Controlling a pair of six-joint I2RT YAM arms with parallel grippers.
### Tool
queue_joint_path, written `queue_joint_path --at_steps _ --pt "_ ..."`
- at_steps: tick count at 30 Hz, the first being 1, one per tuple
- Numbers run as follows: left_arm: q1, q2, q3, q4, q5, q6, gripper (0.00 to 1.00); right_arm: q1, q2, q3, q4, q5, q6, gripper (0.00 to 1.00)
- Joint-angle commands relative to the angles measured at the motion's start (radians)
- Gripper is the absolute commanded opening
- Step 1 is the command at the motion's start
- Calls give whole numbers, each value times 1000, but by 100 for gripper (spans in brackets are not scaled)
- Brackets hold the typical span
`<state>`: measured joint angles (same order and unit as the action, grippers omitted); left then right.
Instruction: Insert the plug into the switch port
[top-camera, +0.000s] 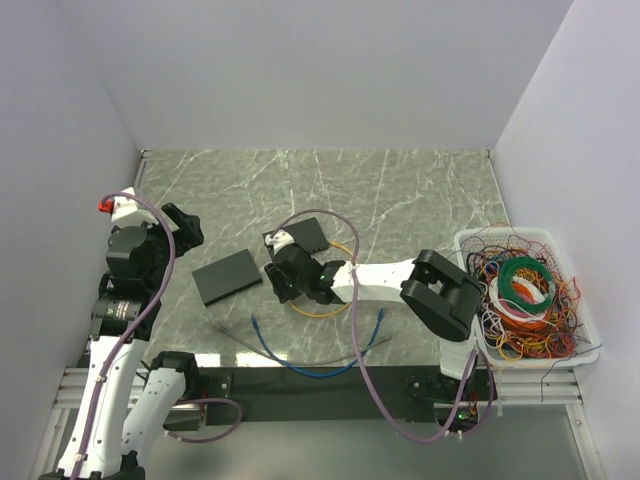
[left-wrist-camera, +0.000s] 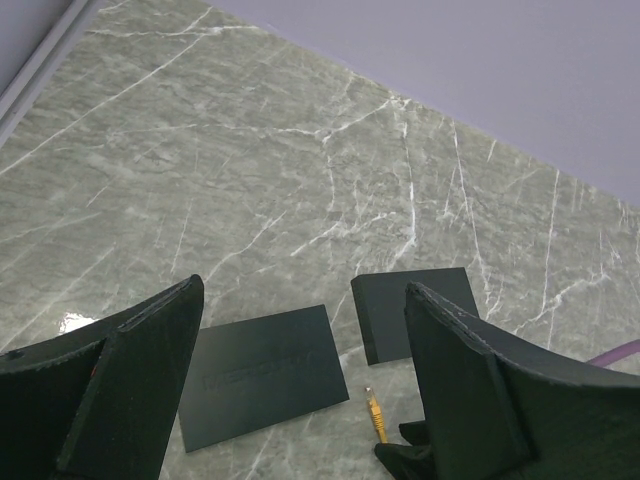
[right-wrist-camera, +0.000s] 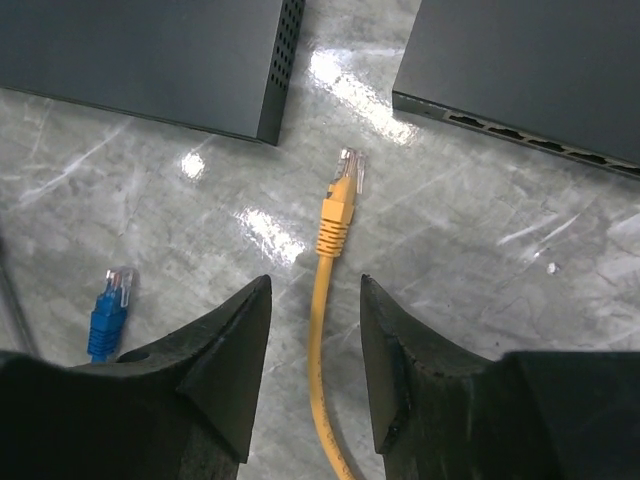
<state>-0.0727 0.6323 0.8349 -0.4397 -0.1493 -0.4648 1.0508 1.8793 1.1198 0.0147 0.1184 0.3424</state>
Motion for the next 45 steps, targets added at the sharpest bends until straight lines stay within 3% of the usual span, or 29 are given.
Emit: queue_joint_path --at_steps 1,11,21,29,32,35,37,42,45 --pt "4 -5 12 4 19 11 88 12 27 52 1 33 4 48" --pt "5 1 12 2 17 12 87 14 80 64 -7 87 7 41" --pt "4 10 13 6 20 14 86 37 83 43 -32 127 -16 0" --pt "4 -98 -8 53 26 15 84 55 -167 -136 -16 96 -29 0" --pt "4 -158 3 45 138 12 87 55 -337 -236 11 31 -28 0" --pt "5 -242 -48 120 336 -36 91 55 -524 -335 54 -80 -26 0" --pt "4 -282 -89 192 477 -81 99 55 -665 -386 99 -137 -16 0" --pt "4 -324 -202 370 720 -237 97 55 -900 -512 191 -290 6 0" --pt "4 -348 -279 565 845 -359 94 55 -969 -564 260 -339 17 0"
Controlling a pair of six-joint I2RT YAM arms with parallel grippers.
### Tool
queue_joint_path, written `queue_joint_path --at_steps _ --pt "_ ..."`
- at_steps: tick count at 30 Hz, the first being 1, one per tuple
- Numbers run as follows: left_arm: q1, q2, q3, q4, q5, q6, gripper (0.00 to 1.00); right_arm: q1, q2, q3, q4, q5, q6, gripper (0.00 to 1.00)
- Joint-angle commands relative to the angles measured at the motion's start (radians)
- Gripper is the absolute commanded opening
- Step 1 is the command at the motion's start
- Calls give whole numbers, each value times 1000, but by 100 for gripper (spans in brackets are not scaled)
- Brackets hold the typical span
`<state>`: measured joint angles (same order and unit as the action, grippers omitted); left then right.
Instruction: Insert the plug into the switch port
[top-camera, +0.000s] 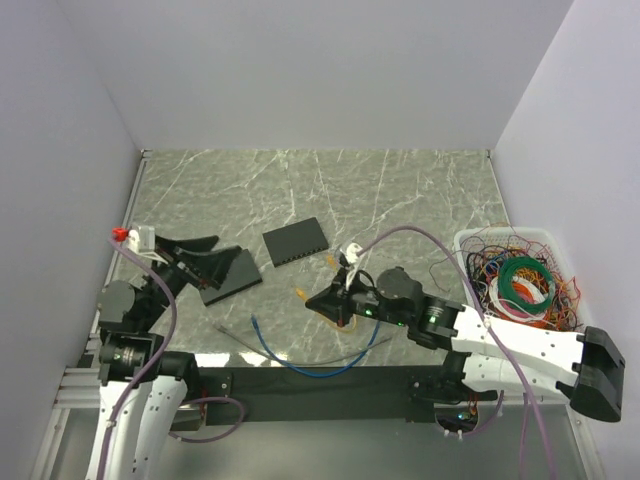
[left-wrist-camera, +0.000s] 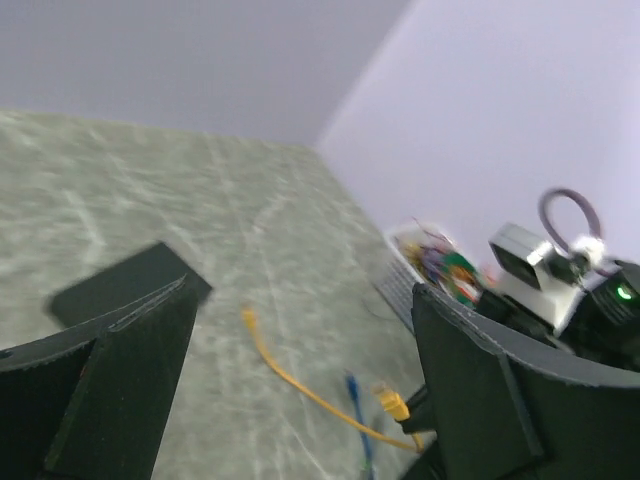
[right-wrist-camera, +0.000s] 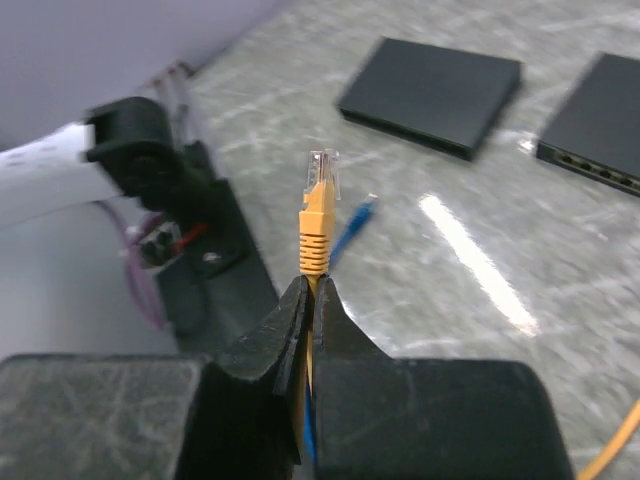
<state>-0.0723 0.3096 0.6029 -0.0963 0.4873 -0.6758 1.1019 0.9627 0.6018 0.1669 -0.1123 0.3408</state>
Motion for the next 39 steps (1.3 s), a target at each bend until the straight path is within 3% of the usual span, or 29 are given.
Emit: queue_joint_path --at_steps 1,7,11,12,17,20,25,28,31,34,36,39 --pt "2 -29 -92 262 235 -177 94 4 -65 -57 123 -130 24 0" --pt "-6 31 -161 418 362 -297 97 3 -81 -99 235 -216 55 0" --pt "-44 123 -117 292 304 -245 95 4 -70 -111 313 -266 72 0" --pt "-53 155 -98 202 233 -228 95 4 -67 -109 319 -268 73 0" --pt "-145 195 -8 66 64 -148 98 3 -39 -88 332 -262 61 0" --pt "-230 215 41 -8 -35 -99 95 6 -24 -47 230 -137 33 0" --pt "-387 285 81 -60 -159 -71 86 35 19 56 34 382 -20 0" --pt "-504 354 86 -65 -269 -59 77 67 62 107 -23 546 -68 0" --pt "-625 437 92 -59 -400 -65 75 110 96 148 -41 637 -103 0" --pt "-696 482 71 25 -434 -94 73 125 126 170 -53 674 -115 0" --pt "-715 482 38 125 -424 -111 73 133 125 171 -52 669 -111 0" --pt "-738 484 35 138 -482 -126 73 136 107 155 -52 655 -94 0"
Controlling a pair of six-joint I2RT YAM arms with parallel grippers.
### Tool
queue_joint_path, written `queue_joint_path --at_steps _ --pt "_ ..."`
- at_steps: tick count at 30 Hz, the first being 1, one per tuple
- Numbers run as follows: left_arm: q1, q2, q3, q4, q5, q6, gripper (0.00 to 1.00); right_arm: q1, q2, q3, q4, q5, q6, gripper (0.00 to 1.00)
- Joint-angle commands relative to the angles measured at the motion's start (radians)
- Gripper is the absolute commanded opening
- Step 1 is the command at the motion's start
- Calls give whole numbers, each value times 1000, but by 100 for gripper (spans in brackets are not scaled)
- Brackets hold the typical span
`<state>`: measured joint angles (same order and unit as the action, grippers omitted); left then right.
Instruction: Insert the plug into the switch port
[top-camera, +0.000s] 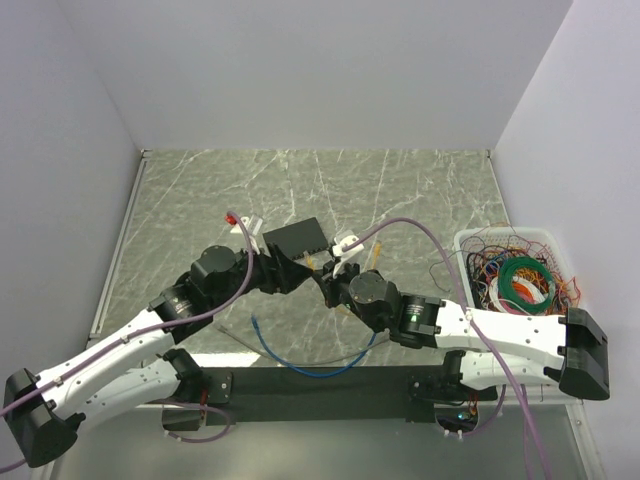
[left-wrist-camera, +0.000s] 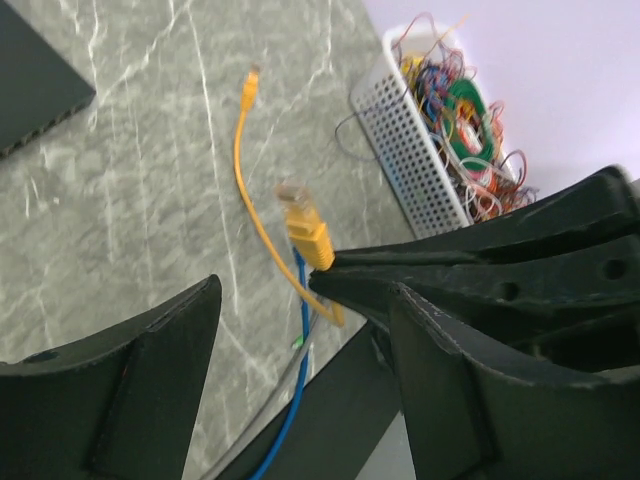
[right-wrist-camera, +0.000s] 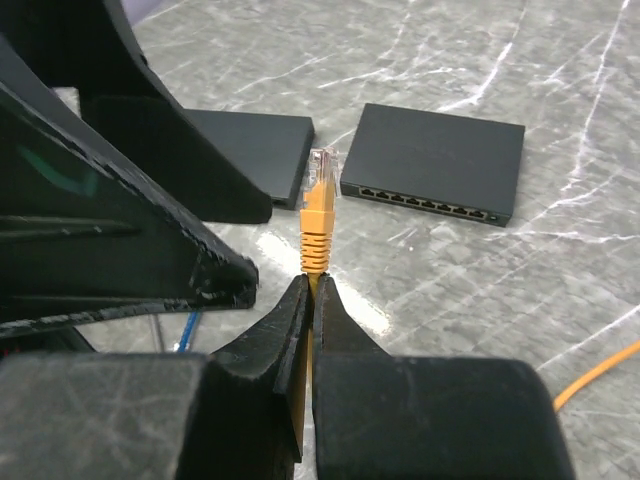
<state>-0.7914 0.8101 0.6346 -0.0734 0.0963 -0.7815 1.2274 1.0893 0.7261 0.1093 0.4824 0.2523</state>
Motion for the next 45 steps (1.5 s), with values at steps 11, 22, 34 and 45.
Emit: queue_joint_path --at_steps 11,22,34,45 --pt "-25 15 -7 182 -133 -32 58 20 -88 -7 9 1 16 0" --pt "-28 -20 -42 282 -167 -45 57 30 -86 -13 10 -18 18 0" --pt "-34 31 -55 316 -145 -68 47 34 -81 -8 13 -24 16 0" --pt "-45 43 -56 331 -127 -64 34 34 -69 -1 26 -7 19 0"
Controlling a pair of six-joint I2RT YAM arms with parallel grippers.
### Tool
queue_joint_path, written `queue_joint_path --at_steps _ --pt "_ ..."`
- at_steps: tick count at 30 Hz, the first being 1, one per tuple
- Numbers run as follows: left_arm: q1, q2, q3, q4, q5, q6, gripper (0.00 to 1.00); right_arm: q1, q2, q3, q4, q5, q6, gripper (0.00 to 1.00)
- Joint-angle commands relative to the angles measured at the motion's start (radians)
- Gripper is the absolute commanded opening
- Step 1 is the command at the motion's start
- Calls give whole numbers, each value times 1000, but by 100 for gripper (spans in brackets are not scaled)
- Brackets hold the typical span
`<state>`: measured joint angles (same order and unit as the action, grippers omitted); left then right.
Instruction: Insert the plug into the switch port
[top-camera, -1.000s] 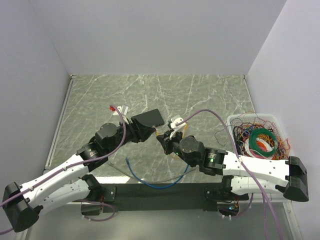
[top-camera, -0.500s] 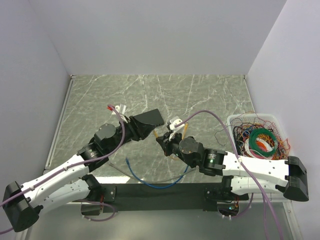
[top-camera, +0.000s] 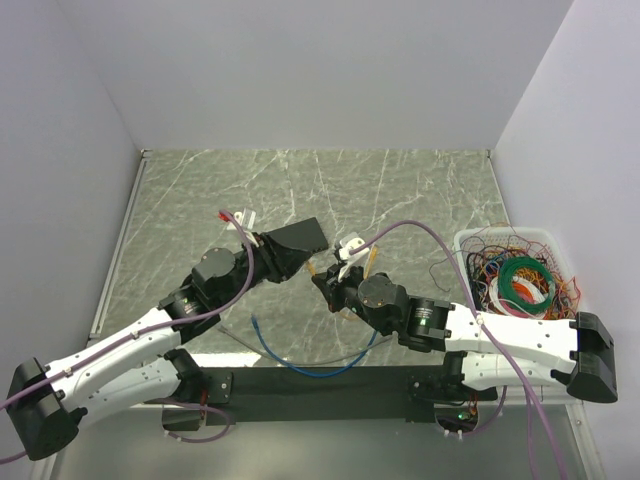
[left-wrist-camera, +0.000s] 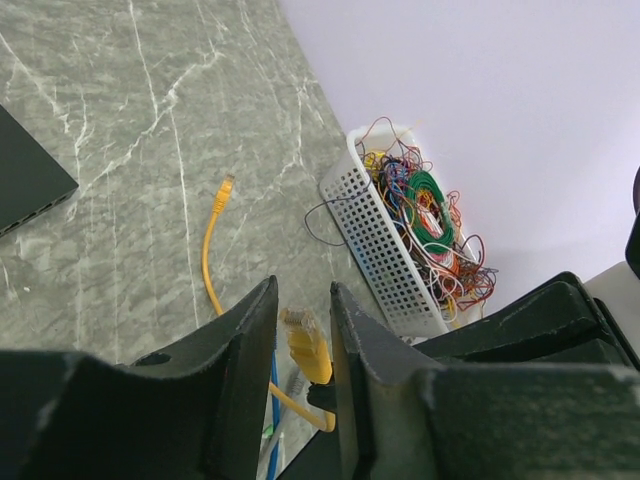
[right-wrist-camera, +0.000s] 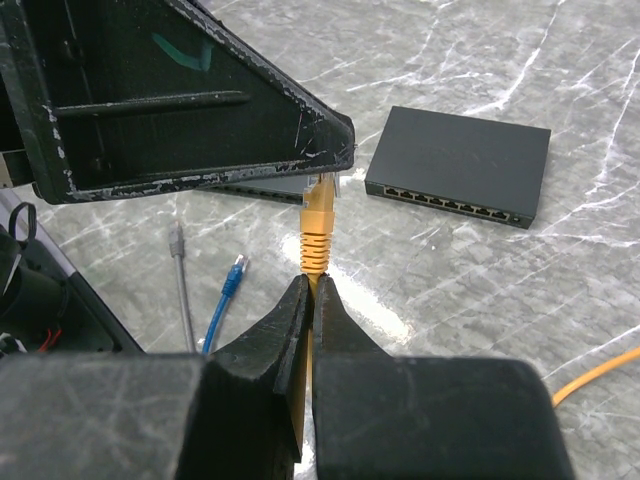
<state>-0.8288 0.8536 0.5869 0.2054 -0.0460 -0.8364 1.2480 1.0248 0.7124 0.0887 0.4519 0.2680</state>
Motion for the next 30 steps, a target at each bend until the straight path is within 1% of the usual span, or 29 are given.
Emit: queue_joint_path --at_steps 1,2,3,6,12,17,23,25,26,29,30 --pt "-7 -2 -12 54 17 -9 33 13 -5 15 48 22 4 0" --pt "-9 -2 -13 55 18 -10 32 13 -2 15 49 22 5 0" --pt "-9 -4 -15 57 21 -10 28 11 1 16 48 21 7 0" --pt "-10 -7 -19 57 23 -12 23 13 6 19 52 22 10 0" --pt "-12 -8 -22 66 38 -9 22 13 15 25 60 19 10 0" --pt "-12 -2 -21 71 38 -6 25 13 23 29 66 22 11 0" --pt "-13 -10 -22 61 38 -6 21 13 31 36 69 22 10 0" --pt "-13 -11 -24 63 38 -6 17 11 31 36 71 24 11 0" --pt "-13 -11 -24 65 38 -6 12 13 29 36 71 22 11 0" --pt "-13 -13 -29 66 37 -1 1 13 34 41 60 18 19 0" --pt "-13 -16 -30 66 37 0 1 13 37 44 59 1 16 8"
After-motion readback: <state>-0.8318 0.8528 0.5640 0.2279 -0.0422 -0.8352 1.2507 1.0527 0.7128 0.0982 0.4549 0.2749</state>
